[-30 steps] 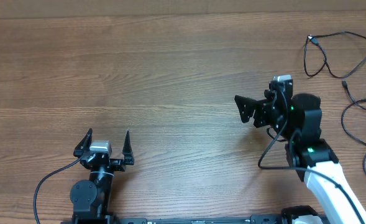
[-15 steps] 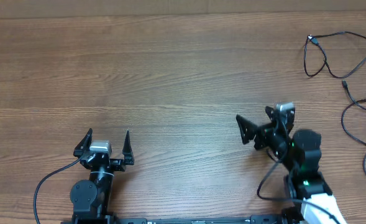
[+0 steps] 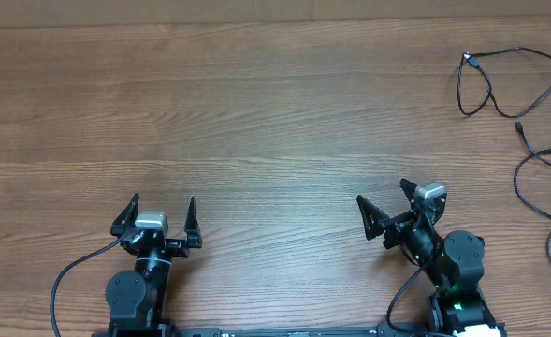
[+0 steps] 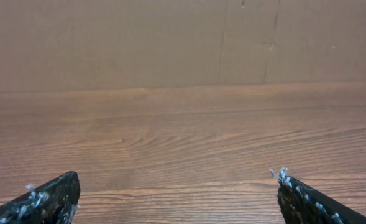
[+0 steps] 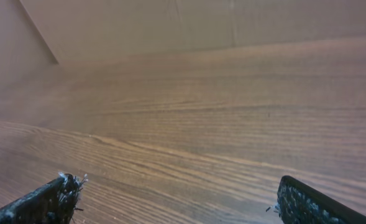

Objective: Untangle cables

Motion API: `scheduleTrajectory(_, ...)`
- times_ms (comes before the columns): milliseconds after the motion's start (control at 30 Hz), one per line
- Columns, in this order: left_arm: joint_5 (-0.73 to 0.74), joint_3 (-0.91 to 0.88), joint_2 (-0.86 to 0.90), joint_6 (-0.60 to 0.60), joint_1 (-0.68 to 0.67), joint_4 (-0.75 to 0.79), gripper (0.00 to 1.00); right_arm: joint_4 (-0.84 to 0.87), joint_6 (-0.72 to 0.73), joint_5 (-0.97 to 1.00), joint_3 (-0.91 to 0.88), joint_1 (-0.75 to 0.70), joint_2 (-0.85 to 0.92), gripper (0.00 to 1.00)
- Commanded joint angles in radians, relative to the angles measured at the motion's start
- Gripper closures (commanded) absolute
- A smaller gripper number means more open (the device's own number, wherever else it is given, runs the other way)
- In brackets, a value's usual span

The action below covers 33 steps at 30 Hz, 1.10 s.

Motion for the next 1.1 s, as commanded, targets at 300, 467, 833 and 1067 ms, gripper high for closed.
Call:
scheduleTrajectory(300, -0.01, -0.004, -0.011, -0.009, 0.002, -0.003, 0.0, -0.101, -0.002, 0.078, -0.01, -0.001, -0.131, 0.0)
scheduleTrajectory(467, -0.01, -0.004, -0.011, -0.01, 0.002, -0.003, 0.0, -0.257, -0.002, 0.155, -0.01, -0.001, -0.272, 0.0)
scheduleTrajectory(833, -0.01, -0.004, -0.011, -0.009, 0.002, -0.003, 0.0, -0.41, -0.032, 0.191, -0.01, -0.003, -0.586, 0.0)
scheduleTrajectory(1067, -0.01, -0.004, -0.011, -0.009, 0.002, -0.003, 0.01, -0.413, -0.032, 0.207, -0.01, -0.003, -0.616, 0.0)
